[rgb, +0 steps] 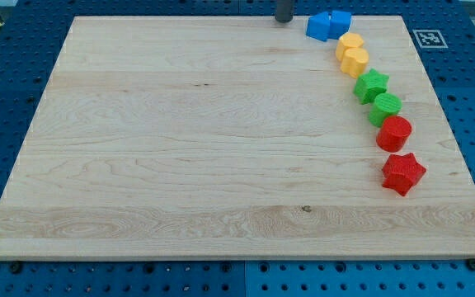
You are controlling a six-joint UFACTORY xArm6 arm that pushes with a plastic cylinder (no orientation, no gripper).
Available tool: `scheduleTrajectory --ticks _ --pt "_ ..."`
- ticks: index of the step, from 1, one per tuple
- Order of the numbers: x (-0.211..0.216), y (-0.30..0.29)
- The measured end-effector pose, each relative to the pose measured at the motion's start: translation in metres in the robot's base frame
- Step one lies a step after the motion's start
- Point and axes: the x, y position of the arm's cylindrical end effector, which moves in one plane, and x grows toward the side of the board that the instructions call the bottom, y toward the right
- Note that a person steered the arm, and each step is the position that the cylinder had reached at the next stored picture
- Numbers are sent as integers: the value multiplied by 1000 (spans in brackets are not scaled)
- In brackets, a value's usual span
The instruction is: Adjust the blue cube above the yellow hexagon in a line
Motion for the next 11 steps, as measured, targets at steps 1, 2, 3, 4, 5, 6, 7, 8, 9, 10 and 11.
scheduleTrajectory --ticks 1,2,3,4,5,6,7,8,9,10,11 --pt "0 13" --pt "-2 30" --pt "-2 43" --pt "0 50" --pt "-2 59" --pt "-1 71" --pt "-1 71" --pt "-1 85" --pt "-1 92" --pt "-1 92" --pt "-1 93"
